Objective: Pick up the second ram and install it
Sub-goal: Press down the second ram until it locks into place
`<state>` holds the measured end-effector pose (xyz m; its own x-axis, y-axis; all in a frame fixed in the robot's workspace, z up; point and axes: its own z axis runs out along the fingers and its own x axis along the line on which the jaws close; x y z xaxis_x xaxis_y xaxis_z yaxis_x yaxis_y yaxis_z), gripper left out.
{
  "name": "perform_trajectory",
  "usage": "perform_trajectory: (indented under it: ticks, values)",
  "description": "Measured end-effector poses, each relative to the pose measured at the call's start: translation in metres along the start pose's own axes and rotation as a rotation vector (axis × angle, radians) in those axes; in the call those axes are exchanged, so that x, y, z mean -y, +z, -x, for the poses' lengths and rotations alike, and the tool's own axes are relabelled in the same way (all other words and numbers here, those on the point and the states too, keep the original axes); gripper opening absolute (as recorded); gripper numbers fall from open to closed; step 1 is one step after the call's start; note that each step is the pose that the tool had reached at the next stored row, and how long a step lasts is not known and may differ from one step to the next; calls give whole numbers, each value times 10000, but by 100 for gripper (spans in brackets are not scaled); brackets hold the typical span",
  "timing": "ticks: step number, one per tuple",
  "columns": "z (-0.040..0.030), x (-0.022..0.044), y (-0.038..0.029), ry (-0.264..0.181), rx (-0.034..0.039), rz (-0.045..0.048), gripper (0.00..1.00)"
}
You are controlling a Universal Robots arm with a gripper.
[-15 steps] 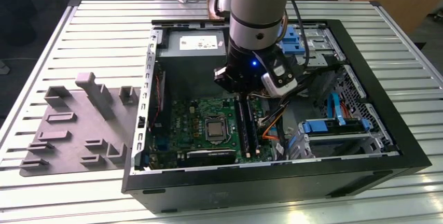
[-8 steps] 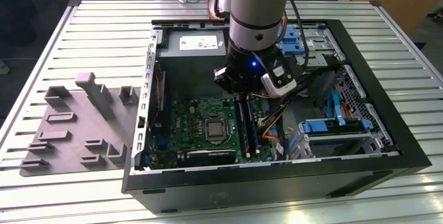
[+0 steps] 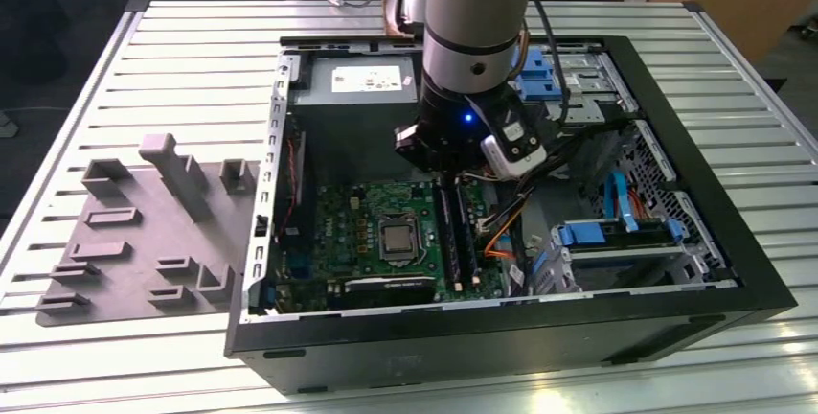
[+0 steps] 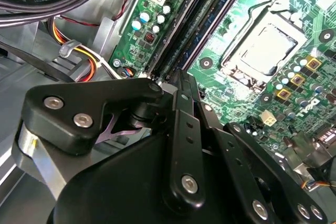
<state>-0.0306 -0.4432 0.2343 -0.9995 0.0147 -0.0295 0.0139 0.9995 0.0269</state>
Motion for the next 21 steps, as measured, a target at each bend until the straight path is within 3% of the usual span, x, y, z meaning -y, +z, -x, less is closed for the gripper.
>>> perform_trajectory:
  ticks: [21]
  values:
    - [-1, -31, 30, 0, 1, -5, 11]
